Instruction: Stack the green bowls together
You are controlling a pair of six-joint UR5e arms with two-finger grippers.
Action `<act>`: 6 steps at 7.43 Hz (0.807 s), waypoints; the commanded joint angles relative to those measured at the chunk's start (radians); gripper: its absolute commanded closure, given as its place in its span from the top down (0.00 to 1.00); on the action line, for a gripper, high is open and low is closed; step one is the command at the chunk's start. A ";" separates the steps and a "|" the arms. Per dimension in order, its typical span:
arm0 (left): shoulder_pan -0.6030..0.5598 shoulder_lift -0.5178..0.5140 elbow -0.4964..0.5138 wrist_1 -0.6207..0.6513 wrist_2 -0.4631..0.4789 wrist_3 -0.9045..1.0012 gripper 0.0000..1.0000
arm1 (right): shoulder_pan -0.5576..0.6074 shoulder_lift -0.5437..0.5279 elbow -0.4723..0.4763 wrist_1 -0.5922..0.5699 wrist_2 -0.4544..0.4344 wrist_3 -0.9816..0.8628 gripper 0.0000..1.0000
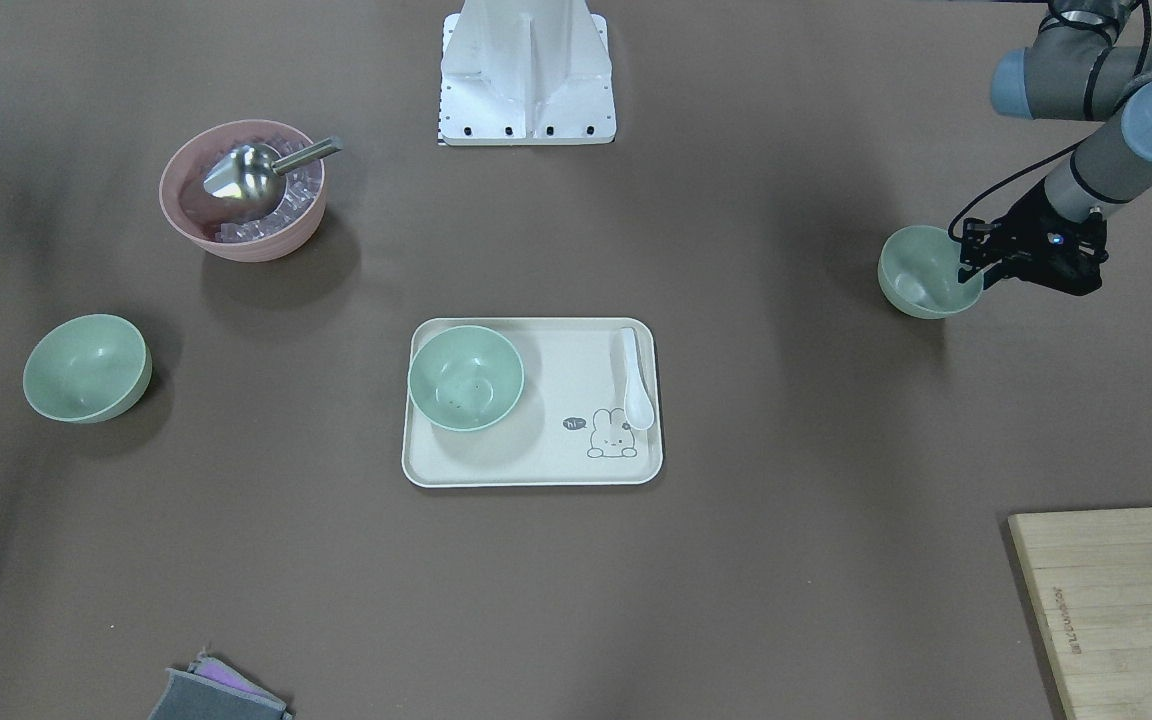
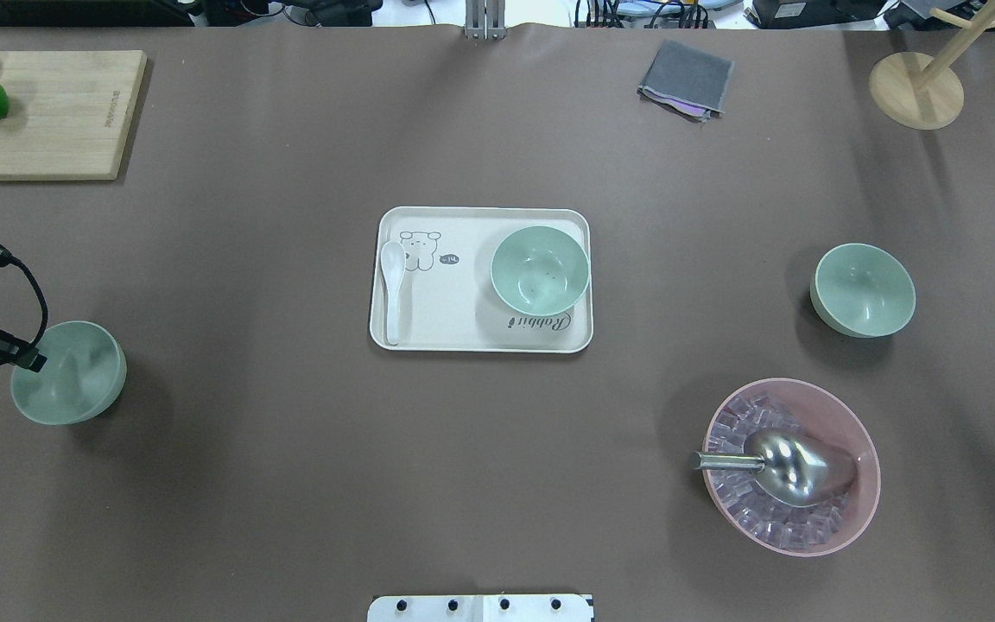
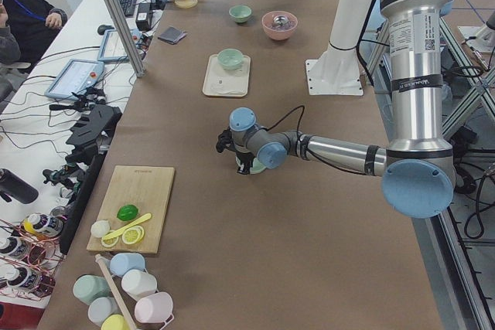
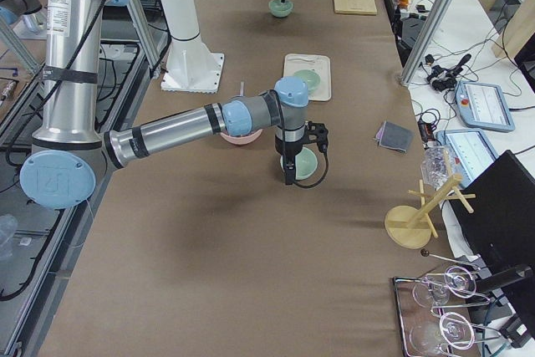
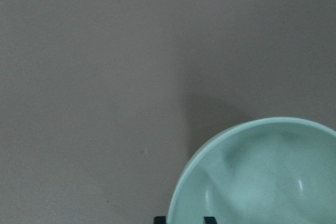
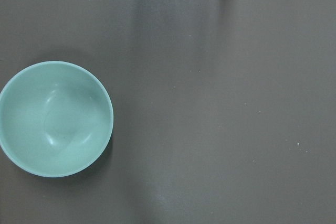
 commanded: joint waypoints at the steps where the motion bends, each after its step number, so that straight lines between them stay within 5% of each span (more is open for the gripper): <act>1: 0.001 -0.012 0.015 -0.002 -0.001 0.000 0.36 | 0.000 0.001 -0.002 0.000 0.000 0.001 1.00; 4: 0.001 -0.013 0.011 -0.002 -0.005 0.000 0.00 | 0.000 0.001 0.000 0.000 0.000 0.001 1.00; 6: -0.001 -0.044 -0.006 0.003 -0.050 -0.001 0.00 | 0.000 0.001 0.000 0.000 0.000 0.001 1.00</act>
